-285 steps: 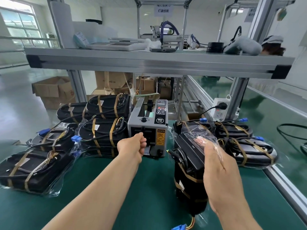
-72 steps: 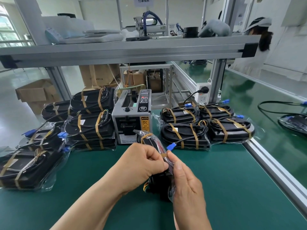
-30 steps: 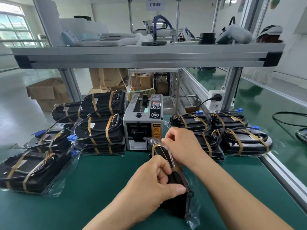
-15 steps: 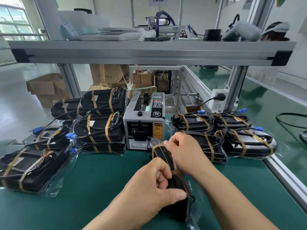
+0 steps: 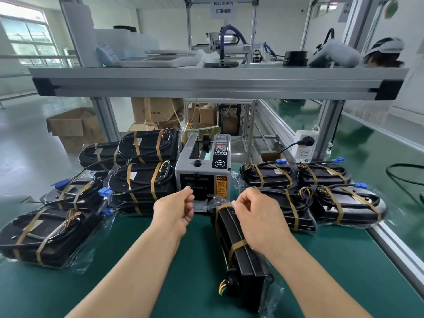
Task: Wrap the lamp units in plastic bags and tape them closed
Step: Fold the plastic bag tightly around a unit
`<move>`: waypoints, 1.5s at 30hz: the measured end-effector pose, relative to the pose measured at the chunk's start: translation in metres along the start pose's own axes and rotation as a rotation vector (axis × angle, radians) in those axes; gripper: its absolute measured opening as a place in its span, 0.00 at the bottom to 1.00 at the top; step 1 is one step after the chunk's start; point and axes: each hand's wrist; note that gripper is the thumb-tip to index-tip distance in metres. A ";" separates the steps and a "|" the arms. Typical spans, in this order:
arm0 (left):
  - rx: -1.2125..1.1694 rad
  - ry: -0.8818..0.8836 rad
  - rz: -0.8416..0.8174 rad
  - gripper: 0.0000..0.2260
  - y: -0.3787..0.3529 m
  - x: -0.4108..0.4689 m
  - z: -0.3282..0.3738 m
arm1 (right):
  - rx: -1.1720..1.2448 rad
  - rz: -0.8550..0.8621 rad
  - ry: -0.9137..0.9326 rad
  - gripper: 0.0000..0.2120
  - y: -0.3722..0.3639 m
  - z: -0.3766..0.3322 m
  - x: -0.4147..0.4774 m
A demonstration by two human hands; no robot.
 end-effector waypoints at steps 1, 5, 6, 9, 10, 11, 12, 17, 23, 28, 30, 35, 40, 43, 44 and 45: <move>-0.013 0.022 0.000 0.08 -0.004 0.003 0.000 | -0.001 -0.002 0.001 0.11 0.000 0.000 0.001; -0.081 0.112 0.007 0.09 -0.018 0.010 0.004 | -0.010 0.003 0.008 0.11 -0.001 0.002 0.002; -0.093 0.130 0.006 0.08 -0.021 0.010 0.005 | -0.018 0.011 0.013 0.12 -0.001 0.002 0.002; -0.137 0.151 0.030 0.05 -0.030 0.012 0.005 | -0.017 0.024 0.018 0.12 -0.003 0.003 0.002; -0.159 0.146 0.046 0.05 -0.032 0.013 0.004 | -0.011 0.026 0.019 0.12 -0.004 0.004 0.002; -0.180 0.135 0.062 0.06 -0.034 0.013 0.004 | -0.007 0.028 0.020 0.12 -0.004 0.004 0.002; -0.198 0.113 0.081 0.04 -0.034 0.013 0.003 | -0.001 0.028 0.020 0.12 -0.004 0.004 0.002; -0.168 -0.074 -0.072 0.08 -0.018 -0.007 0.002 | 0.111 -0.001 -0.014 0.10 -0.005 0.008 0.004; 0.390 -0.179 -0.675 0.14 0.003 -0.052 0.014 | 0.273 -0.089 -0.113 0.13 -0.005 0.013 0.009; 0.640 -0.265 -0.633 0.09 -0.002 -0.058 0.012 | 0.298 -0.109 -0.112 0.12 -0.004 0.013 0.008; 0.654 -0.294 -0.588 0.11 -0.004 -0.056 0.010 | 0.297 -0.106 -0.111 0.12 -0.004 0.013 0.009; 0.696 -0.320 -0.557 0.13 -0.007 -0.054 0.007 | 0.283 -0.091 -0.114 0.12 -0.004 0.014 0.008; 0.707 -0.336 -0.553 0.10 -0.010 -0.052 0.006 | 0.279 -0.087 -0.111 0.12 -0.003 0.014 0.008; 0.703 -0.344 -0.537 0.10 -0.012 -0.050 0.004 | 0.293 -0.095 -0.108 0.12 -0.003 0.014 0.008; 0.705 -0.349 -0.529 0.11 -0.012 -0.049 0.004 | 0.298 -0.097 -0.107 0.12 -0.003 0.014 0.007; 0.707 -0.358 -0.524 0.11 -0.013 -0.048 0.003 | 0.304 -0.098 -0.108 0.13 -0.003 0.014 0.007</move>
Point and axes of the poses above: each hand's wrist, its own x-axis towards the middle knuckle, its own y-axis out of the back of the hand, z = x × y, and after that the axes turned 2 degrees about -x, right-handed
